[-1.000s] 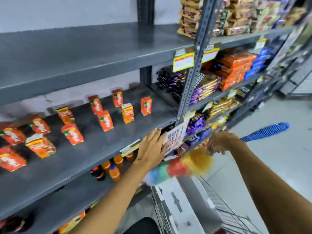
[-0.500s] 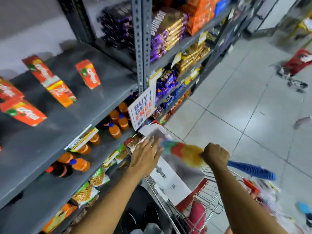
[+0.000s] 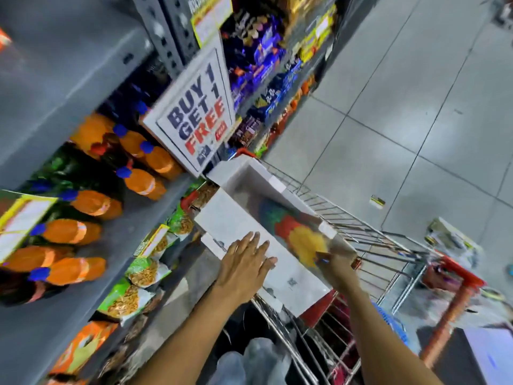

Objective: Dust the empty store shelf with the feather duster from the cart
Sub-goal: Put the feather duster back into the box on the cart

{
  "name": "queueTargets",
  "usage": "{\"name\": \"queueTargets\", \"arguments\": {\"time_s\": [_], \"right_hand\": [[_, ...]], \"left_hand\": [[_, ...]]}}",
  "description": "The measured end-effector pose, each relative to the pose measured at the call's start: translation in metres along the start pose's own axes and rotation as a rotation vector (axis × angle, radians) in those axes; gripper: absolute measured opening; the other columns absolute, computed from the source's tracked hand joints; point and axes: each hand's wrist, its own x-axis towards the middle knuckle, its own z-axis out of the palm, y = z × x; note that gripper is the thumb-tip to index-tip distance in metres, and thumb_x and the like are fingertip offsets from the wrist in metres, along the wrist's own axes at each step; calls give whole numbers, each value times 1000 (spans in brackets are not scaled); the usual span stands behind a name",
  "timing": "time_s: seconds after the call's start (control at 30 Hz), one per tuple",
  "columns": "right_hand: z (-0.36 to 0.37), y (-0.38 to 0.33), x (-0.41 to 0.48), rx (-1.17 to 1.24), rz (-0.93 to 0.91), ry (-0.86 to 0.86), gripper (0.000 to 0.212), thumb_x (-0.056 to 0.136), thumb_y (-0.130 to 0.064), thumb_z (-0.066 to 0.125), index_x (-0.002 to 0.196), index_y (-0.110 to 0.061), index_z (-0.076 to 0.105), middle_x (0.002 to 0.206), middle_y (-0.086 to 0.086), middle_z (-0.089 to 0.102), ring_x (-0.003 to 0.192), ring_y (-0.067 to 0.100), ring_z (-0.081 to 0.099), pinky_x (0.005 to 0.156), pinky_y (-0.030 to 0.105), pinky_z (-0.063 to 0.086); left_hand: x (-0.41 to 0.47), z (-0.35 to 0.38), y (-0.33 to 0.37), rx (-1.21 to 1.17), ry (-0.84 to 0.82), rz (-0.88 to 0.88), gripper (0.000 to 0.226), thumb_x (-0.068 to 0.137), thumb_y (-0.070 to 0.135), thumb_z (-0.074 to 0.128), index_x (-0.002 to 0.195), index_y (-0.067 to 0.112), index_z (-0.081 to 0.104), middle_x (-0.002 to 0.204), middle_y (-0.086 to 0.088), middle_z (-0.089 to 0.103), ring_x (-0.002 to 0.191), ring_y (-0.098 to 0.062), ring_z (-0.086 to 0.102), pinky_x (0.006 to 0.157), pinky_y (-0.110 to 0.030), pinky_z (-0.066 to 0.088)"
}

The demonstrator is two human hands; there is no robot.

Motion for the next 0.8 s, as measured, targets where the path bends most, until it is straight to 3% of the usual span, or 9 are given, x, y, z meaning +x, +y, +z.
{"name": "queueTargets", "arguments": {"time_s": [0.1,0.27,0.37,0.43,0.8], "right_hand": [[23,11,5,-60,13,-13,36,95,-32,52,129,-24,59,133,23,52,118,36,56,91,37,46],[44,24,16,-139,24,-47,44,97,-26,50,140,-21,48,137,25,42,125,39,49,104,37,40],[52,33,17,-158,35,-42,45,96,-25,51,141,-21,47,134,26,46,122,42,50,104,38,41],[53,37,18,-158,54,-49,46,96,-26,51,142,-22,45,135,23,44,123,41,49,103,40,42],[61,54,18,-241,130,-89,50,96,-27,46,144,-23,38,146,13,42,130,32,45,106,43,41]], "left_hand": [[14,14,1,-8,-14,17,86,78,59,-8,141,15,31,153,-8,25,142,-20,16,114,-36,14],[31,25,4,8,23,26,77,92,53,1,123,10,57,132,-15,56,125,-27,49,99,-44,42],[30,36,4,2,-65,61,66,94,52,5,140,14,32,152,-10,27,141,-22,19,114,-41,18],[28,41,2,8,-89,54,56,97,45,13,144,16,24,155,-8,17,143,-20,9,117,-39,9],[15,52,-3,39,-107,47,53,99,43,20,144,17,21,156,-6,16,143,-18,7,115,-34,6]]}}
